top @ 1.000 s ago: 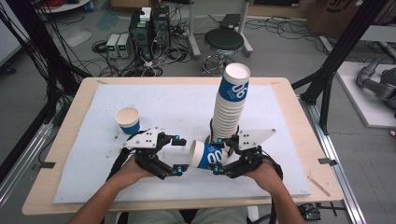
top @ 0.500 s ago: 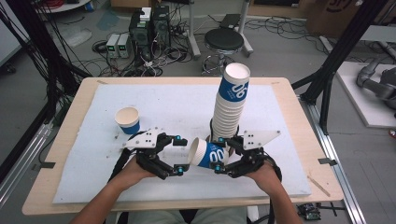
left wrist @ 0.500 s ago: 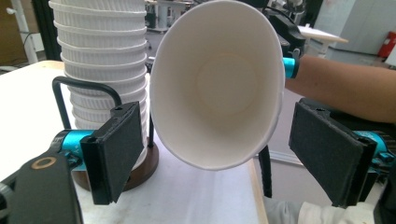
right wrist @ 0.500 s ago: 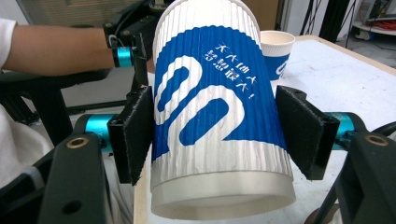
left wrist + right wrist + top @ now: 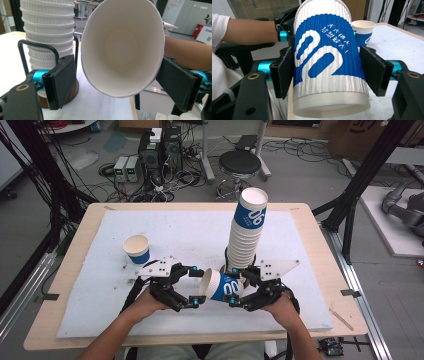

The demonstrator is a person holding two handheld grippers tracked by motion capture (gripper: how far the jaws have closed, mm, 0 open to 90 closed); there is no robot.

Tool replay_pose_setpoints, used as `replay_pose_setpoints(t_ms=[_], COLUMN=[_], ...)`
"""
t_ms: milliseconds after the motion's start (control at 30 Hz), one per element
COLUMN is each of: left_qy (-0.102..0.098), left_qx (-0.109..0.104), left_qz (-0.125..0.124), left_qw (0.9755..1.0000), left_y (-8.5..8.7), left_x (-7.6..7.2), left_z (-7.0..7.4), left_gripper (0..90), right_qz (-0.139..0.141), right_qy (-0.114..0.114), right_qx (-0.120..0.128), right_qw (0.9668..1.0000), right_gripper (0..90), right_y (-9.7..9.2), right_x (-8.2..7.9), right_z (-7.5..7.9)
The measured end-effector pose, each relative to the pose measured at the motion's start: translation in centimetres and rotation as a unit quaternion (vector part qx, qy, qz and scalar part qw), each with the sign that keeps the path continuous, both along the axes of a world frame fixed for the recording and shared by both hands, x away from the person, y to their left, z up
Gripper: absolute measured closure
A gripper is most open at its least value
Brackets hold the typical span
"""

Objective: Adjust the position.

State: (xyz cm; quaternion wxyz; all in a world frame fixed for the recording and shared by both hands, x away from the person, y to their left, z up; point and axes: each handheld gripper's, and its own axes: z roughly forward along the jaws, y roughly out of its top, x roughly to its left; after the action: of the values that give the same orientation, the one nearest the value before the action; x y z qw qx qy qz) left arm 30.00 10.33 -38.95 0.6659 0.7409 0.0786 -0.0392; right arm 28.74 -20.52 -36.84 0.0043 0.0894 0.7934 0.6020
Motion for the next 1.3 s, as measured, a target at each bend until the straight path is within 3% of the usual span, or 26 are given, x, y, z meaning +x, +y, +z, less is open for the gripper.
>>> replay_pose_setpoints(t_ms=[133, 500, 800, 933, 967, 1133, 1200, 1300], left_qy=[-0.007, -0.03, -0.031, -0.035, -0.035, -0.046, -0.052, -0.061], left_qx=[-0.003, 0.009, 0.026, 0.047, 0.052, 0.098, 0.122, 0.151], left_qz=[-0.011, -0.011, -0.011, -0.008, -0.007, -0.004, -0.002, -0.004], left_qw=[0.9999, 0.9995, 0.9991, 0.9982, 0.998, 0.9942, 0.9911, 0.9867], left_y=[0.0, 0.2, 0.2, 0.1, 0.1, 0.2, 0.2, 0.1], left_x=[0.0, -0.3, -0.3, -0.3, -0.3, -0.3, -0.4, -0.3], left_z=[0.0, 0.3, 0.7, 1.2, 1.2, 1.9, 2.2, 2.8], left_gripper=[21.1, 31.4, 33.1, 33.0, 33.1, 33.0, 32.9, 32.9], right_qz=[0.003, 0.008, 0.006, -0.014, -0.015, -0.025, -0.026, -0.032], right_qy=[0.001, -0.006, -0.003, 0.007, 0.008, -0.008, -0.014, -0.034], right_qx=[0.002, -0.006, -0.011, -0.004, -0.006, -0.031, -0.047, -0.093], right_qw=[1.0, 0.9999, 0.9999, 0.9999, 0.9998, 0.9992, 0.9985, 0.9946], right_gripper=[31.8, 33.1, 32.1, 18.4, 18.5, 18.5, 18.5, 18.5], right_y=[0.0, 0.1, 0.1, 0.2, 0.2, 0.0, 0.2, 0.8], right_x=[0.0, 0.0, 0.0, -0.2, -0.2, -0.4, -0.6, -0.8], right_z=[-0.1, -0.3, -0.3, 0.1, 0.2, 0.7, 0.9, 1.3])
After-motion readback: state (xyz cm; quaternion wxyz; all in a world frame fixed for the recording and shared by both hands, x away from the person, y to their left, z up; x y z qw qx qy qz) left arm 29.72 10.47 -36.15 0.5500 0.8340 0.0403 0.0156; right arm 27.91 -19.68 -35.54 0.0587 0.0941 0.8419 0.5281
